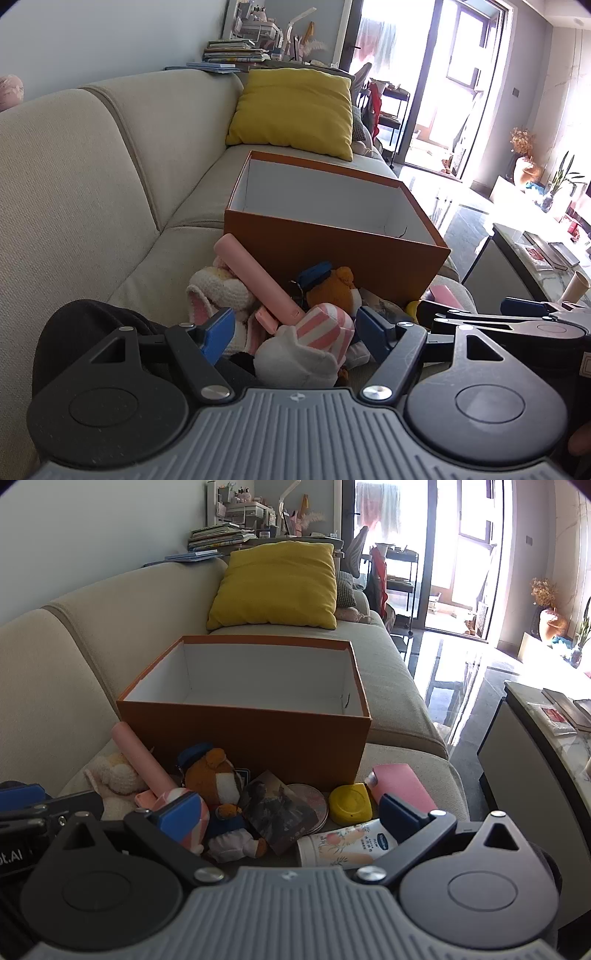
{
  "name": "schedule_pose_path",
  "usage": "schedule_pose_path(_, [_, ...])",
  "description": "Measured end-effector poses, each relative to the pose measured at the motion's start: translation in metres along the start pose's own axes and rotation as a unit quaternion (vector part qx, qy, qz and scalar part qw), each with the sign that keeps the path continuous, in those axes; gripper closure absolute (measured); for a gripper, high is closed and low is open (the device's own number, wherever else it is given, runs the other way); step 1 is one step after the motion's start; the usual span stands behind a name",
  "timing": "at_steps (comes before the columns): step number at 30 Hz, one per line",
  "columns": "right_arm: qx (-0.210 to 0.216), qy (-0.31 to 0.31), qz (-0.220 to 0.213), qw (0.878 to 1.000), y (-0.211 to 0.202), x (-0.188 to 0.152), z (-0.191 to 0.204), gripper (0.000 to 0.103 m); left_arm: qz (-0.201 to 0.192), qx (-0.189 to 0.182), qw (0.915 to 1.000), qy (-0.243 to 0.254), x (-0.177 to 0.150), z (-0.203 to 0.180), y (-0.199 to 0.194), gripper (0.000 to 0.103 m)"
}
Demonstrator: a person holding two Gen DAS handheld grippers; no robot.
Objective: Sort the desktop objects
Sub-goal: 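Grasp the pink-striped white plush with the left gripper and lift it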
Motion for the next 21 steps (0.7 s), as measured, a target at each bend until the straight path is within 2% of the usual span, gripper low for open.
schedule_pose_path(13, [-0.011, 0.013, 0.007, 1.0, 0.007, -0.003, -0.003, 0.001, 0.015, 0.001, 0.9998, -0.012, -0.003, 0.005, 0.006, 0.017])
schedule_pose_path(16, [0.01, 0.022, 0.001, 1.0, 0.007, -0.004, -0.005, 0.001, 0.023, 0.001, 0.9996, -0.016, -0.004, 0.01, 0.008, 0.017])
schedule_pose_path(19, [0.014, 0.024, 0.002, 1.0, 0.01, -0.005, -0.006, 0.002, 0.031, -0.005, 0.9993, -0.019, -0.007, 0.013, 0.011, 0.026])
schedule_pose_path(20, [0.014, 0.019, 0.005, 1.0, 0.011, -0.006, -0.006, 0.008, 0.035, -0.008, 0.9992, -0.019, -0.008, 0.013, 0.013, 0.03])
schedule_pose_path(21, [0.015, 0.013, 0.009, 1.0, 0.013, -0.007, -0.005, 0.02, 0.038, -0.011, 0.9991, -0.018, -0.009, 0.013, 0.014, 0.032])
Point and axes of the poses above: each gripper's, at about its wrist camera, not at the fingertips, and y roughly the way its jaws point, z to its left, x to its top, the point moved 6 cm from there along y, roughly the way its jaws point, and after that the axes turned 9 degrees about y, right-handed, at the moved point
